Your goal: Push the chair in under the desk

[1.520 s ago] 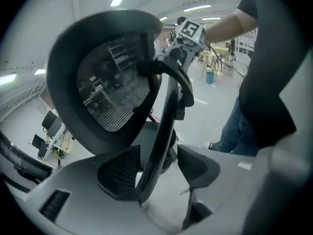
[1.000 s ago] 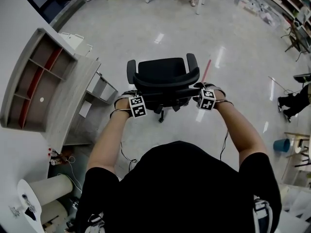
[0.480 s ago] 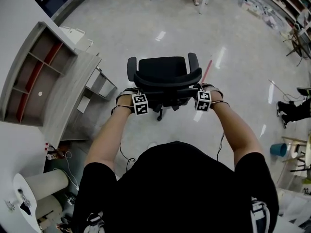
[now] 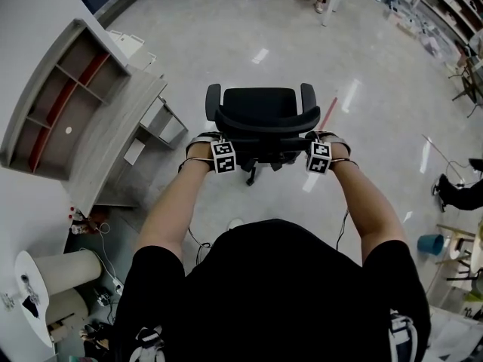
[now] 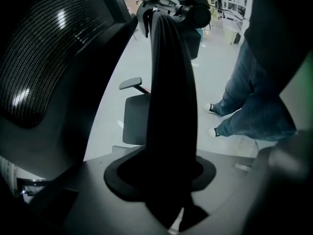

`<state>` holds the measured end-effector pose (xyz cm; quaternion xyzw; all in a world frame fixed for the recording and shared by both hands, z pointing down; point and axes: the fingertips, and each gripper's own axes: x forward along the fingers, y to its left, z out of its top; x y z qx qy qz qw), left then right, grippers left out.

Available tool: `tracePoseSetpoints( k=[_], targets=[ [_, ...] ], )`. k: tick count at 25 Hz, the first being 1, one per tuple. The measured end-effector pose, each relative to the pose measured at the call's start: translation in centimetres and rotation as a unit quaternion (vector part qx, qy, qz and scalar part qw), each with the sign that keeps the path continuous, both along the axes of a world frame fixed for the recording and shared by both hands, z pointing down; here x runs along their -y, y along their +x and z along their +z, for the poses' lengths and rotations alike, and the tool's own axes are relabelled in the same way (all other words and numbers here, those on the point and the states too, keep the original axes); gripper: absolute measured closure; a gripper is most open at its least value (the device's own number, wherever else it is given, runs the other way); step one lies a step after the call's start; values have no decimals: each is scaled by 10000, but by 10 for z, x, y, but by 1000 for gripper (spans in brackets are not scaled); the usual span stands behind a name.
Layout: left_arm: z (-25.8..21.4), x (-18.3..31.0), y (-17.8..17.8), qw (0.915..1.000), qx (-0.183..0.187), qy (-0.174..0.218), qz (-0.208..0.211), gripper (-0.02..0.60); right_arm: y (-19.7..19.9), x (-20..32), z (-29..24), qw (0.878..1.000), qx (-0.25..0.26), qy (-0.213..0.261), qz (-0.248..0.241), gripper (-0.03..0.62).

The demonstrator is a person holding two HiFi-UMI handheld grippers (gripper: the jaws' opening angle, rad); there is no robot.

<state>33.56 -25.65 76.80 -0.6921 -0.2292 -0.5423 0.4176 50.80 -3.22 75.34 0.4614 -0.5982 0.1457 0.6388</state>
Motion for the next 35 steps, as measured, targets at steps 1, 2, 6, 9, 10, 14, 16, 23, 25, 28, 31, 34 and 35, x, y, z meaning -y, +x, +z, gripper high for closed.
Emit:
tracePoseSetpoints(
  k=[1,2,6,9,10,14,16,23,25,28,31,34,35],
  targets=[
    [0,-1,-1,10000,-16,10,-71,419,0,-1,0,10000,-8,-1,-6,451],
    [0,-2,-2,9999,-29,20,-126,419,0,-2,0,10000,-18,2,-13,451],
    [0,-6,-7,9997,17,12,-230,422,-2,-3,-2,10000,-41,37,-72,451],
    [-1,-9,-16,9994,36,7,-330,422,-5,-3,-2,9998,-52,30,-190,451],
    [-1,-11,-20,9993,25,18,-376,422,-7,-3,-1,9997,-55,34,-246,451],
    [-2,-15,-34,9982,-69,42,-594,422,-14,1,-1,9987,-78,88,-492,453],
    [-2,-17,-43,9974,-86,50,-717,422,-18,5,-2,9980,-88,112,-623,453],
    [-1,-21,-68,9936,-125,31,-1124,423,-26,17,0,9953,-148,58,-960,456],
    [-1,-24,-77,9924,-131,29,-1222,425,-30,20,-1,9942,-171,38,-1062,461],
    [-1,-20,-90,9908,-140,32,-1347,426,-39,28,-1,9926,-197,13,-1196,467],
    [0,-17,-104,9897,-129,34,-1428,426,-50,34,0,9917,-193,16,-1269,467],
    [0,-16,-121,9887,-132,30,-1495,428,-65,39,0,9908,-186,1,-1340,467],
    [-1,-15,-128,9882,-144,33,-1525,429,-71,41,-1,9903,-184,-6,-1374,467]
  ],
)
